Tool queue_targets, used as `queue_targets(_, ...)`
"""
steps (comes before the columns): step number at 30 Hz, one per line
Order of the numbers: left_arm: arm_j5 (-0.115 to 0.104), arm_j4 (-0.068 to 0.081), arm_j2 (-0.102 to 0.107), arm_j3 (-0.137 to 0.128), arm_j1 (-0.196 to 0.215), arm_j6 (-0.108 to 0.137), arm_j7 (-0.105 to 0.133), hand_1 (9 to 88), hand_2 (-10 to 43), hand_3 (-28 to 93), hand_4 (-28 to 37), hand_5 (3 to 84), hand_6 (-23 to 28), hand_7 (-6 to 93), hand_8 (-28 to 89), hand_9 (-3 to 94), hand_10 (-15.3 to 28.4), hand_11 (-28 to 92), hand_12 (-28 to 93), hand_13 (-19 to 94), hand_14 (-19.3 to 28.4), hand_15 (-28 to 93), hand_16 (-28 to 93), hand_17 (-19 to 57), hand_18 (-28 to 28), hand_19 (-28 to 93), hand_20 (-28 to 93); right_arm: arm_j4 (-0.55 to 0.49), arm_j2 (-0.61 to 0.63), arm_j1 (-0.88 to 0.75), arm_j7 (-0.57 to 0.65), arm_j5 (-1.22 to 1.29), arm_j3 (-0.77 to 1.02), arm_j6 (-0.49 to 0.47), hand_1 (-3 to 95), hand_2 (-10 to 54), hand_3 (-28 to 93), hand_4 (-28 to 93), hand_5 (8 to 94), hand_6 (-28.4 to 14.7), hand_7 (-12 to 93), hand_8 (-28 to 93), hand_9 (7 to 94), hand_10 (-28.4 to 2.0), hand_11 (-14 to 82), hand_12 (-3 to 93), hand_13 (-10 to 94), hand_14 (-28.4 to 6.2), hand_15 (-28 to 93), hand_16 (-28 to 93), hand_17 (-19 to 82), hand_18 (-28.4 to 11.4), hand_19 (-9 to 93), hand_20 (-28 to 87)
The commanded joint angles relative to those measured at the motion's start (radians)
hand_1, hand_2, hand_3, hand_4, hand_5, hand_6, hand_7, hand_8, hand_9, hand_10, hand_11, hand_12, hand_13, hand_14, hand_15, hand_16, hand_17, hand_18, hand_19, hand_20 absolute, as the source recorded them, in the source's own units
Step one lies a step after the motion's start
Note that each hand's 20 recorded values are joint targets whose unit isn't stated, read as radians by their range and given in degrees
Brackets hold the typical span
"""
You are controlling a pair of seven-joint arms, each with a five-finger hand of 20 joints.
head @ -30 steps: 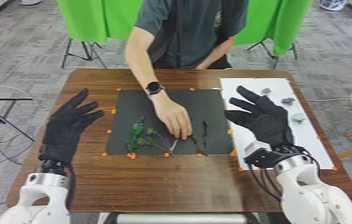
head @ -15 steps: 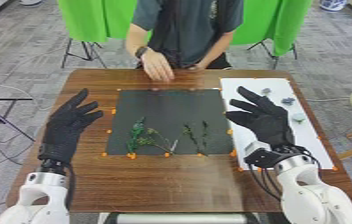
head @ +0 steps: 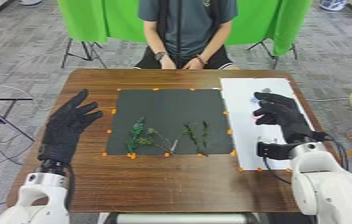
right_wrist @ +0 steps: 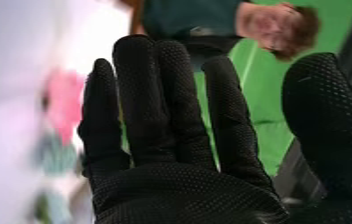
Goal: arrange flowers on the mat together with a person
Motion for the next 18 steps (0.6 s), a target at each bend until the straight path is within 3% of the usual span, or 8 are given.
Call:
queue_targets(1,0.001,-0.003,-0.001,0.007,0.009,0.000,0.005,21.9,5.3,77,-28.3,38.7,5.6,8.5,-8,37.8,18.3,21,10,29,27.4,47,-7,-7.5,26.3,51,18,0.082,0.134,0.160,0.181,-0.297,-0.089,-0.018,29.6,-3.0,79,-23,49.7,1.7,20,-13,57.7,-16.3,46.7,20.2,57,-14.9,69,13,20,-25.4,71,23)
queue_targets(5,-0.005,-0.001,0.007,0.015,0.008,0.008,0.023,22.0,5.3,77,-28.3,38.6,5.6,8.5,-8,37.7,18.4,21,10,29,27.4,47,-7,-7.4,26.3,51,18,0.138,0.180,0.230,0.240,-0.451,-0.168,-0.055,30.9,-4.4,78,-23,50.5,1.8,20,-14,59.1,-16.2,47.9,20.3,59,-14.3,69,13,21,-25.3,72,22)
queue_targets(18,-0.002,0.000,0.005,0.014,-0.017,0.007,0.019,22.1,5.4,77,-28.3,38.4,5.7,8.5,-8,37.6,18.4,21,10,29,27.4,48,-7,-7.4,26.3,51,18,0.283,0.236,0.352,0.285,-0.658,-0.323,-0.172,33.0,-6.3,78,-22,53.0,2.7,21,-14,62.0,-15.3,47.2,19.7,62,-13.4,68,15,22,-24.6,73,20)
